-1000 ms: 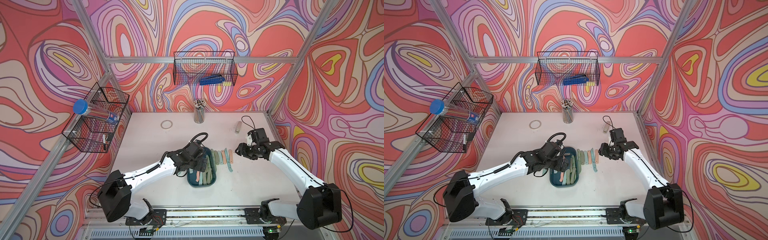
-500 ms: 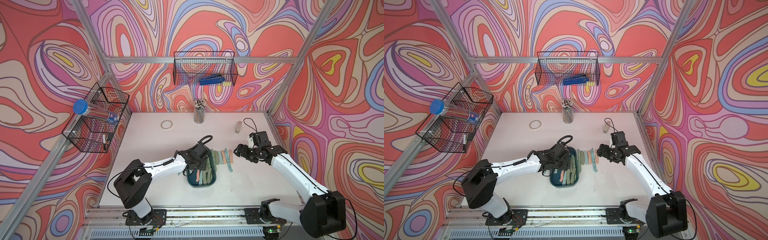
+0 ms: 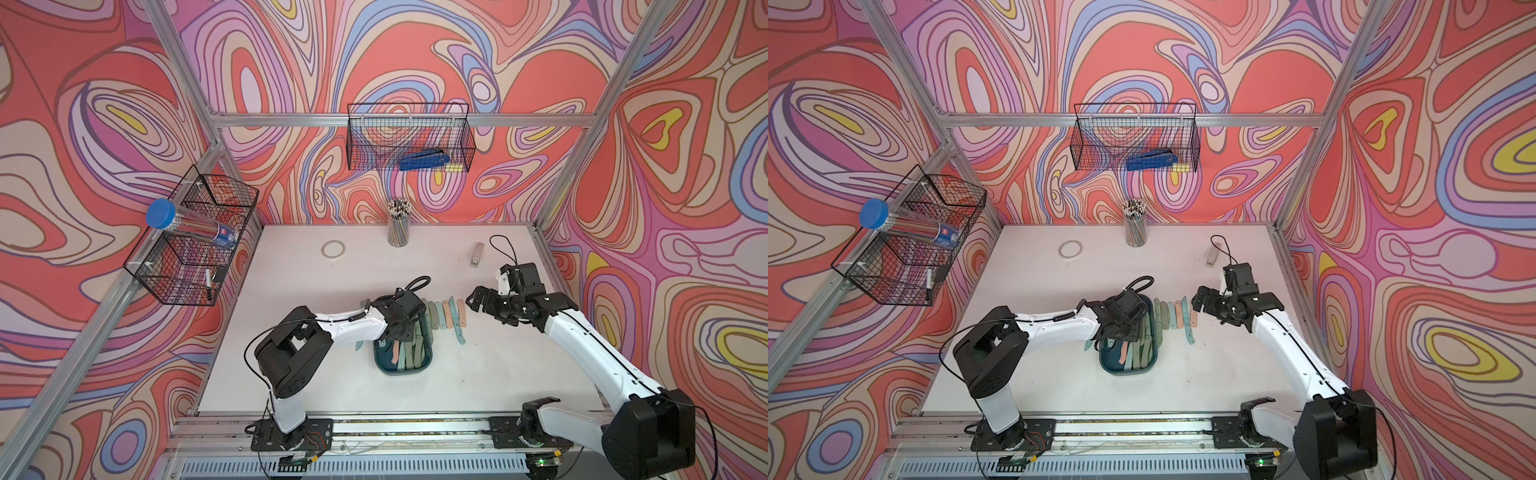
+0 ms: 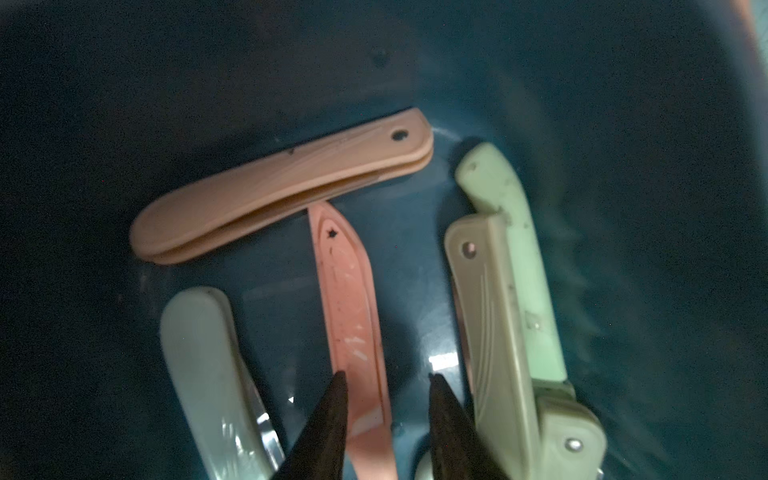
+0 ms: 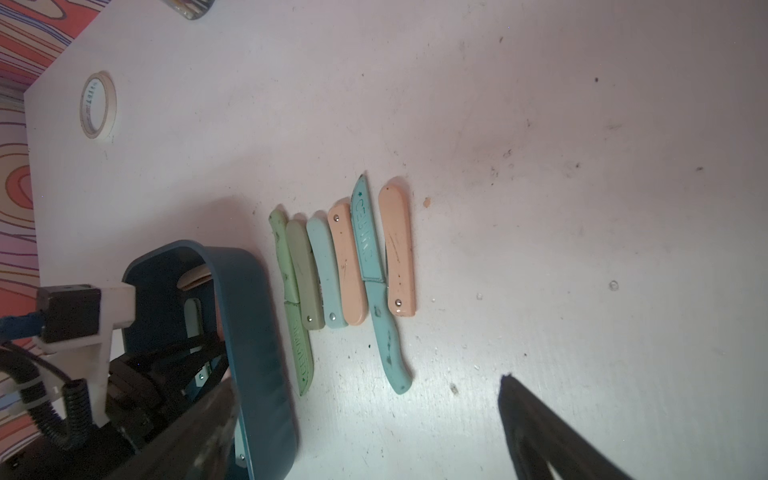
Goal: Take the fruit knife out of the storage box
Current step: Pick up the fruit knife from the storage box.
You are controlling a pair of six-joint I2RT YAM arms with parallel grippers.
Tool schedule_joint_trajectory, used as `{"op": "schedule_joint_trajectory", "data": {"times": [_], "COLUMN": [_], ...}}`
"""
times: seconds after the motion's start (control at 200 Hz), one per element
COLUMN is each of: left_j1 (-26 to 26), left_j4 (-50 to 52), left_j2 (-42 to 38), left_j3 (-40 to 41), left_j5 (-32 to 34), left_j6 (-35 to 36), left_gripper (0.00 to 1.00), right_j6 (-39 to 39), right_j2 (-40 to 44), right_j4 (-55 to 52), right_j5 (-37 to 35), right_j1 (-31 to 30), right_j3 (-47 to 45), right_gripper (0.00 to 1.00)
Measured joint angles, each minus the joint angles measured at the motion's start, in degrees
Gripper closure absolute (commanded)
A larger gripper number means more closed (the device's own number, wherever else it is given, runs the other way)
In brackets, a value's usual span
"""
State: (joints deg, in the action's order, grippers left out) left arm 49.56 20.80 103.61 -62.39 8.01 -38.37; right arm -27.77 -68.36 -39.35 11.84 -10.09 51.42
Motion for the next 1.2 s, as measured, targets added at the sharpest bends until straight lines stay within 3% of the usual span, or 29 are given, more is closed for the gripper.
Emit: {"op": "schedule_joint_trajectory", "data": {"times": [0.22,0.546,0.681,0.761,1.202], "left_j1": [0.0,0.0,-0.1,-0.1,-1.8], "left_j4": [-0.9,-2.2,-2.6,-2.6,-1.6], "left_j2": [0.0,-0.1,-1.1,-1.9,-3.1], "left_j3": [0.0,0.3,1.1,1.5,1.5], "left_j5": [0.2,0.1,0.0,0.0,1.0], "left_j6": [-0.9,-1.1,-1.0,-1.0,0.0], "left_gripper": [0.42,0.31,0.33,0.4,0.42], "right_j6": [0.0,-0.2,-0.2,-0.2,-0.4], "right_j2": [-0.2,-1.4,-2.0,-2.1,-3.0], "right_j4": [0.1,0.3,0.4,0.4,0.4], "right_j5": [0.1,0.3,0.6,0.6,1.2], "right_j1": [0.0,0.0,0.0,0.0,0.0], "right_j3": [0.0,0.0,0.0,0.0,0.0], "right_gripper": [0.02,0.02,0.02,0.02,0.02]}}
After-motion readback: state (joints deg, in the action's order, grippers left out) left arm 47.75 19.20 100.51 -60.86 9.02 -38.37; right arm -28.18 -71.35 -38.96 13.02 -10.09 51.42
